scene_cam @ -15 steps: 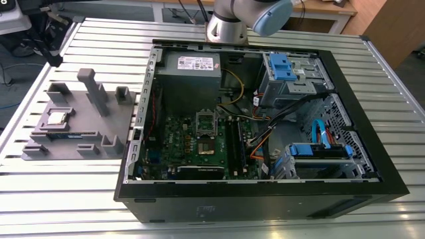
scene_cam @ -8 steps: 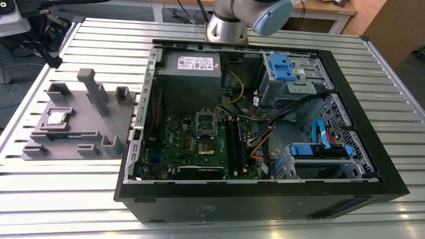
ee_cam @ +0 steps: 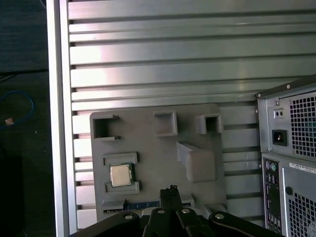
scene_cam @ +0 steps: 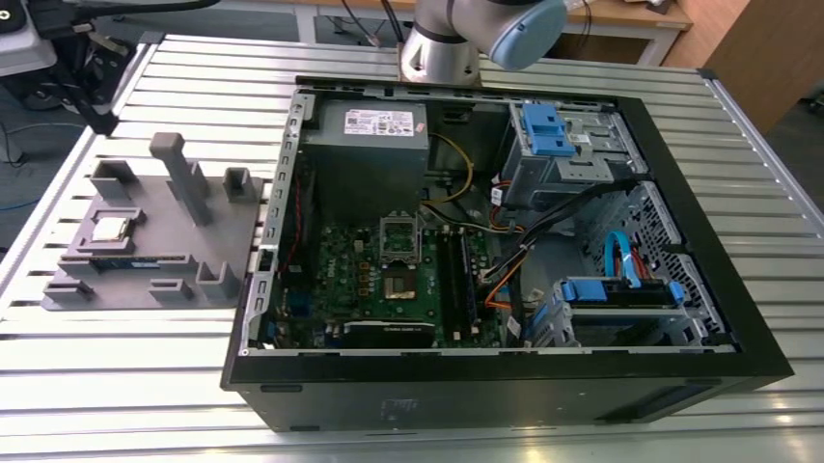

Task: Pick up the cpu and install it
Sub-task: 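Pick up the cpu and move it towards the insertion slot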

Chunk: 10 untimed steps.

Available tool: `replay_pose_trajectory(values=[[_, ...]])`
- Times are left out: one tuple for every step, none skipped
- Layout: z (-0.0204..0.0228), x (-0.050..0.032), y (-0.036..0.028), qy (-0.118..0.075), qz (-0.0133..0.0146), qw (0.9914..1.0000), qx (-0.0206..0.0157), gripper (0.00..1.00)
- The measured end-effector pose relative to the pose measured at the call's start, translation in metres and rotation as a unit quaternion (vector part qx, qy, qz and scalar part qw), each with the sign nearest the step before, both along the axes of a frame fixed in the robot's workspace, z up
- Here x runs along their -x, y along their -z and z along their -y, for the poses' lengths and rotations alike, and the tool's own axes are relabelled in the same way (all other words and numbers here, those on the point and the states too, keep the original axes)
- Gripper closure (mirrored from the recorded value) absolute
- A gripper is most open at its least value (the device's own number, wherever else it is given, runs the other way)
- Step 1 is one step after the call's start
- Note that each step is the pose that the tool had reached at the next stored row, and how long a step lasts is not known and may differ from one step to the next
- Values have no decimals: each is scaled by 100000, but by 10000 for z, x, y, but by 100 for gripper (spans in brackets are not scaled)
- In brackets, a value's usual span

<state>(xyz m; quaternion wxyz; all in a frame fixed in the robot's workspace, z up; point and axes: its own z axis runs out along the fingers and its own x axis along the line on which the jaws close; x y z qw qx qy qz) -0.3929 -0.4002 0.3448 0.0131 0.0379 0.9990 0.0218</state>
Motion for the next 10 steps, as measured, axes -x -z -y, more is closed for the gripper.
replay_pose_trajectory(values=[[0,5,5,0,1,100000,-3,89],[0,11,10,2,0,100000,-1,89],[0,16,15,1,2,100000,-3,89],[0,23,21,2,0,100000,-1,89],[0,29,26,3,-4,100000,1,89],[0,35,31,1,-4,100000,1,89],[0,41,37,0,-2,100000,2,89],[0,46,41,0,-8,100000,4,89],[0,53,46,1,-10,100000,4,89],[0,60,51,3,-5,100000,1,89]])
